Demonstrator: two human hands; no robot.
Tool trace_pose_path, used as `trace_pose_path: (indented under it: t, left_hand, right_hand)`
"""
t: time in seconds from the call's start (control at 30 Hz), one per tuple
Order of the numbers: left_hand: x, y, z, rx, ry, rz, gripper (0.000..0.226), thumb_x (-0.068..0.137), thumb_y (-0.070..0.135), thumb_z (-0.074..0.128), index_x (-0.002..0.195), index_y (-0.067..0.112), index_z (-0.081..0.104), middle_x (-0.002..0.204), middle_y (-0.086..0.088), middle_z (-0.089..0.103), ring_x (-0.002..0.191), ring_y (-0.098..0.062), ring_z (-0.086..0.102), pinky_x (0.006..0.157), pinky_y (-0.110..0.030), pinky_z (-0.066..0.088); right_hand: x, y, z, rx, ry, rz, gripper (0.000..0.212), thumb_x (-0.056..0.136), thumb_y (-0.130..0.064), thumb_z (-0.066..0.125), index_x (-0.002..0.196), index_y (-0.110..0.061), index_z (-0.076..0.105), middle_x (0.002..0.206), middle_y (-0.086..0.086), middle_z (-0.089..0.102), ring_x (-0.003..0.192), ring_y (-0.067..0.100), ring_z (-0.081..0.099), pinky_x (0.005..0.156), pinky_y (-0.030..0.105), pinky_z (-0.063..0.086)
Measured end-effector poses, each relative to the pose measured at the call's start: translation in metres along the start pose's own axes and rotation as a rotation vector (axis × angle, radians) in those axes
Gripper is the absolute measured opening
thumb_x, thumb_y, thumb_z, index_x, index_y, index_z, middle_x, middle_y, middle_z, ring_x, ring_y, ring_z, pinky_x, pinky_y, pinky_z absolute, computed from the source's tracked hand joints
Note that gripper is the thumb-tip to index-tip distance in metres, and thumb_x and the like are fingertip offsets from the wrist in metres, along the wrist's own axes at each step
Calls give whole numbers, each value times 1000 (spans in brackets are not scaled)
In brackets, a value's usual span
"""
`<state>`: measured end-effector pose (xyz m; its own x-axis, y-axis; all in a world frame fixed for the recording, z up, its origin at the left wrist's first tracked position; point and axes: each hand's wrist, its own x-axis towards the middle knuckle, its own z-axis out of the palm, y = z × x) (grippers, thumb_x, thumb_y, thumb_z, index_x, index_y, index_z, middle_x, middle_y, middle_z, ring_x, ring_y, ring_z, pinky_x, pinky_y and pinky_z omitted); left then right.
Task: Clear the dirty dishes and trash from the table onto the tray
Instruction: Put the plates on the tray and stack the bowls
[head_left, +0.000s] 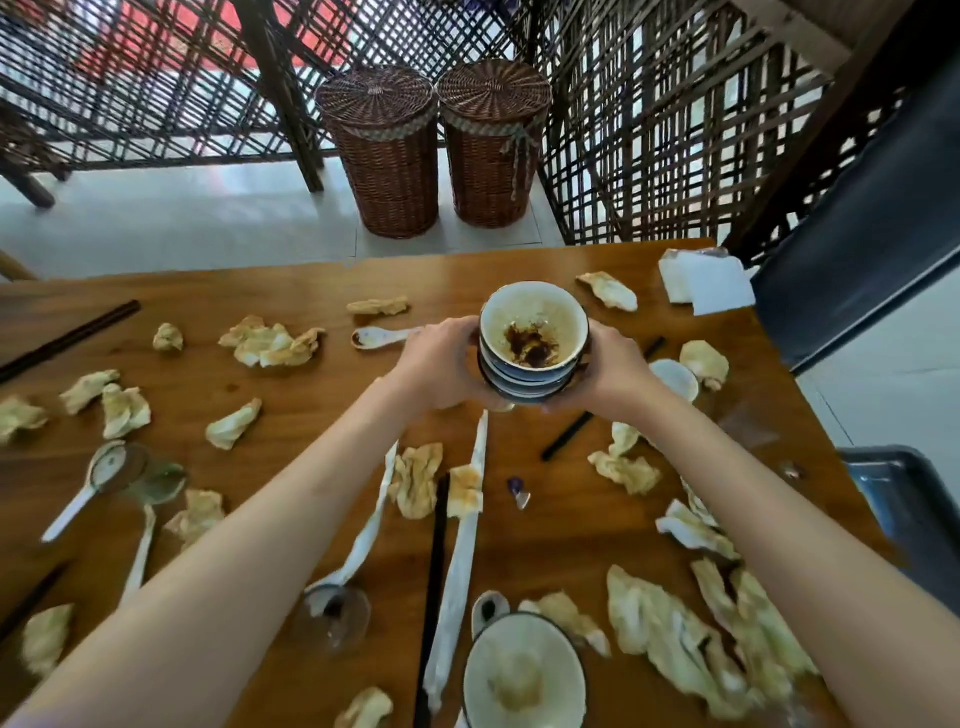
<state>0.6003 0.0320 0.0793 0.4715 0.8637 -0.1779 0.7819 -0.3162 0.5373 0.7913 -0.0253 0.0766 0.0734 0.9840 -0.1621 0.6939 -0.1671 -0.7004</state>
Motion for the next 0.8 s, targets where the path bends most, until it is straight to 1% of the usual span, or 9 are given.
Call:
trace_pose_path:
  t: [0.1, 0.2, 0.27, 0.37, 0.43, 0.53, 0.6, 0.7, 0.8]
  left_hand:
    - [-42, -1, 11, 6, -16, -4, 78, 49, 42, 87, 118, 24, 56, 105, 5, 63, 104, -22, 55, 93, -45, 43]
    - [-86, -2, 27, -3, -54, -1, 79, 51, 43, 86, 121, 24, 55, 112, 6, 64, 107, -22, 55, 96, -47, 40]
    - [-111, -2, 38, 7, -71, -16, 82, 50, 45, 86, 123, 24, 53, 115, 5, 63, 109, -21, 56, 95, -46, 41]
    - [-147, -3, 56, 6, -73, -19, 83, 49, 46, 86, 122, 25, 53, 114, 5, 64, 107, -20, 56, 92, -41, 43]
    - [-168, -5, 68, 1, -80, -14, 84, 49, 46, 86, 123, 26, 53, 115, 6, 64, 108, -21, 56, 91, -41, 43]
    - [-196, -5, 83, -3, -96, -24, 86, 49, 47, 86, 125, 28, 51, 116, 6, 64, 109, -22, 56, 89, -41, 42]
    - [-209, -4, 92, -35, -125, -39, 87, 49, 46, 86, 126, 28, 50, 117, 6, 63, 110, -21, 56, 92, -44, 42]
    - [-223, -5, 106, -91, -156, -83, 85, 52, 39, 88, 127, 26, 51, 121, 4, 62, 115, -22, 53, 96, -46, 42]
    - [-234, -9, 118, -181, -136, -119, 83, 52, 31, 90, 126, 24, 53, 123, 3, 61, 118, -22, 52, 99, -47, 41]
  right_hand:
    - [-44, -4, 14, 1, 0, -4, 94, 43, -24, 92, 127, -21, 50, 122, -5, 60, 116, 16, 52, 87, 25, 41]
    - [-90, -4, 31, 14, -11, -1, 95, 43, -22, 92, 128, -19, 50, 123, -2, 61, 116, 19, 53, 93, 33, 45]
    - [-116, -2, 40, 22, -17, 28, 95, 43, -20, 92, 128, -18, 50, 122, -1, 61, 116, 19, 53, 92, 34, 45]
    - [-152, 3, 55, -6, -34, 40, 93, 42, -22, 92, 125, -18, 52, 120, -3, 61, 112, 16, 53, 91, 36, 46]
    - [-172, 6, 65, -2, -44, 49, 90, 42, -23, 92, 123, -20, 52, 118, -7, 60, 108, 12, 53, 87, 31, 45]
    - [-201, 13, 77, 4, -55, 69, 91, 42, -22, 91, 123, -22, 52, 119, -6, 61, 110, 16, 55, 85, 28, 44]
    - [-216, 19, 84, 2, -53, 90, 90, 41, -22, 91, 122, -22, 52, 118, -5, 62, 109, 16, 56, 82, 26, 43]
    - [-231, 25, 94, 15, -62, 93, 89, 41, -20, 92, 122, -19, 53, 114, -5, 61, 106, 17, 55, 79, 26, 43]
    - [-236, 30, 104, -10, -62, 100, 87, 40, -22, 91, 118, -19, 54, 109, -4, 57, 102, 16, 53, 78, 26, 43]
